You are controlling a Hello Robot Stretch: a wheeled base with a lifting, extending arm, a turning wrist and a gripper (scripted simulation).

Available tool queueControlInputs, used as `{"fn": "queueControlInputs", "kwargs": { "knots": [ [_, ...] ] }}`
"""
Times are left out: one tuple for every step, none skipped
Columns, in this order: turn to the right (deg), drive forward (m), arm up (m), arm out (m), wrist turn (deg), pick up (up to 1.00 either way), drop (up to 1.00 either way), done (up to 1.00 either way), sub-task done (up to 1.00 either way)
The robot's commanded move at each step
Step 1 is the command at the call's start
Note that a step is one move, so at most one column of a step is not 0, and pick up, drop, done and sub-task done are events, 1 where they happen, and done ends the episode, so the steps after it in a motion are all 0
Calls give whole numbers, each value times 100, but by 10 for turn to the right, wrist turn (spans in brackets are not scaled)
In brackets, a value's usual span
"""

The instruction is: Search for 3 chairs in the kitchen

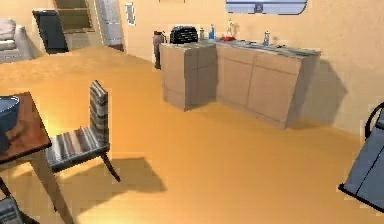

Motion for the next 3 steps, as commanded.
{"fn": "queueControlInputs", "kwargs": {
  "knots": [
    [-360, 0, 0, 0, 0, 0, 0, 0, 0],
    [0, 25, 0, 0, 0, 0, 0, 0, 0],
    [-450, 0, 0, 0, 0, 0, 0, 0, 0]
  ]
}}
